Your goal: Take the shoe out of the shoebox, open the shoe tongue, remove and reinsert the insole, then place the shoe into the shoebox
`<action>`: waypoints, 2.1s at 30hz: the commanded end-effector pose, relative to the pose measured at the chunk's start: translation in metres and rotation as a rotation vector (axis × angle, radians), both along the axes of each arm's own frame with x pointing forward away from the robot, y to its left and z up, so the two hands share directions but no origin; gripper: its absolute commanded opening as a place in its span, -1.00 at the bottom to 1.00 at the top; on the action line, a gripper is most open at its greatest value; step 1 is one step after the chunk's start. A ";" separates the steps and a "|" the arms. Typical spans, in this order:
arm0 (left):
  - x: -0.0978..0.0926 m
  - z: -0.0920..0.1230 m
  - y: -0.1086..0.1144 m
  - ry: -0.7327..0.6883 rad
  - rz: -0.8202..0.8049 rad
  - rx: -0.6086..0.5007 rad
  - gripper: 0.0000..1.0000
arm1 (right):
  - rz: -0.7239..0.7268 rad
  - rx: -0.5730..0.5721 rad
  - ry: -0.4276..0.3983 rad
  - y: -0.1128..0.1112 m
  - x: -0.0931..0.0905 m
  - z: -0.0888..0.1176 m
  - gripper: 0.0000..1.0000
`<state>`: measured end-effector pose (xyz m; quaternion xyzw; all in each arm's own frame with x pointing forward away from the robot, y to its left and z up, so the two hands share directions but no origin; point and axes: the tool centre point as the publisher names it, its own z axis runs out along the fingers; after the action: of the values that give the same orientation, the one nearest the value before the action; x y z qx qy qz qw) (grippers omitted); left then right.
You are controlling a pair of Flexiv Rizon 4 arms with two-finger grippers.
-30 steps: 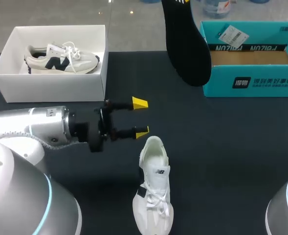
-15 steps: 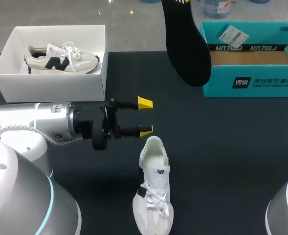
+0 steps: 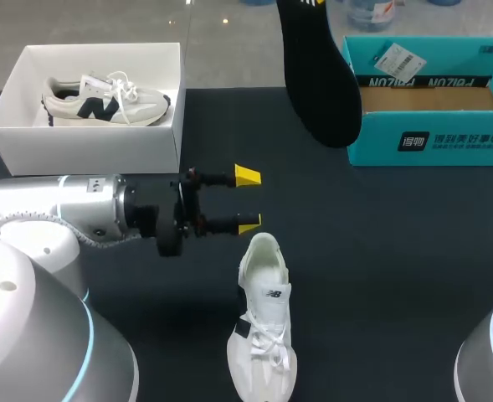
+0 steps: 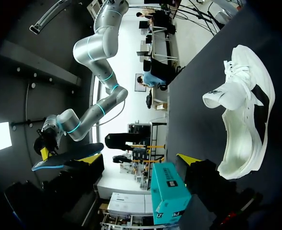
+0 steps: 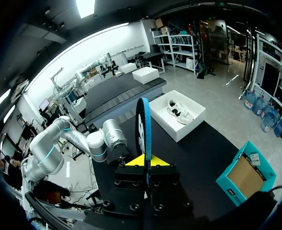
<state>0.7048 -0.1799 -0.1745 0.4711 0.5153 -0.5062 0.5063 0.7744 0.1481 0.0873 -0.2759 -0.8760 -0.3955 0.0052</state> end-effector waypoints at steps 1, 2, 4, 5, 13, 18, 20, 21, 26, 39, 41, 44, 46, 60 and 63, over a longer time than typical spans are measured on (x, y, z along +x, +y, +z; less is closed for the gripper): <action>0.000 -0.002 -0.002 -0.002 0.001 -0.002 1.00 | -0.001 -0.002 0.002 0.001 0.001 0.000 -1.00; 0.000 -0.002 -0.002 -0.002 0.001 -0.002 1.00 | 0.002 0.016 0.009 -0.003 -0.001 -0.003 -1.00; -0.001 0.001 -0.009 -0.021 0.006 0.008 1.00 | -0.005 0.048 0.025 -0.008 -0.006 -0.007 -1.00; -0.002 0.003 -0.012 -0.033 -0.009 0.006 1.00 | -0.004 0.059 0.038 -0.010 -0.009 -0.010 -1.00; 0.001 0.010 -0.028 -0.113 -0.004 0.011 1.00 | -0.038 0.178 0.139 -0.020 -0.028 -0.044 -1.00; 0.004 0.013 -0.033 -0.145 0.000 -0.009 1.00 | -0.072 0.233 0.231 -0.024 -0.038 -0.066 -1.00; 0.005 0.015 -0.035 -0.152 0.003 -0.013 1.00 | -0.077 0.249 0.265 -0.023 -0.040 -0.072 -1.00; 0.005 0.017 -0.035 -0.153 0.004 -0.016 1.00 | -0.080 0.252 0.280 -0.023 -0.041 -0.075 -1.00; 0.008 0.021 -0.033 -0.171 0.007 -0.021 1.00 | -0.104 0.278 0.325 -0.028 -0.044 -0.084 -1.00; 0.013 0.032 -0.019 -0.210 0.012 -0.038 1.00 | -0.091 0.313 0.418 -0.024 -0.033 -0.118 -1.00; 0.011 0.035 -0.016 -0.217 0.005 -0.049 1.00 | -0.096 0.316 0.432 -0.024 -0.032 -0.124 -1.00; 0.007 0.038 -0.013 -0.246 0.002 -0.053 1.00 | -0.099 0.324 0.460 -0.024 -0.031 -0.132 -1.00; 0.004 0.040 -0.012 -0.258 -0.009 -0.056 1.00 | -0.094 0.331 0.480 -0.022 -0.030 -0.139 -1.00; 0.001 0.042 -0.027 -0.350 -0.022 -0.031 1.00 | -0.030 0.367 0.558 0.006 -0.023 -0.166 -1.00; -0.002 0.043 -0.032 -0.353 -0.029 -0.030 1.00 | -0.018 0.373 0.565 0.012 -0.021 -0.169 -1.00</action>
<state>0.7015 -0.2028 -0.1295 0.5514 0.4047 -0.4319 0.5879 0.7429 0.1491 -0.0782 -0.3812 -0.7486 -0.4598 0.2879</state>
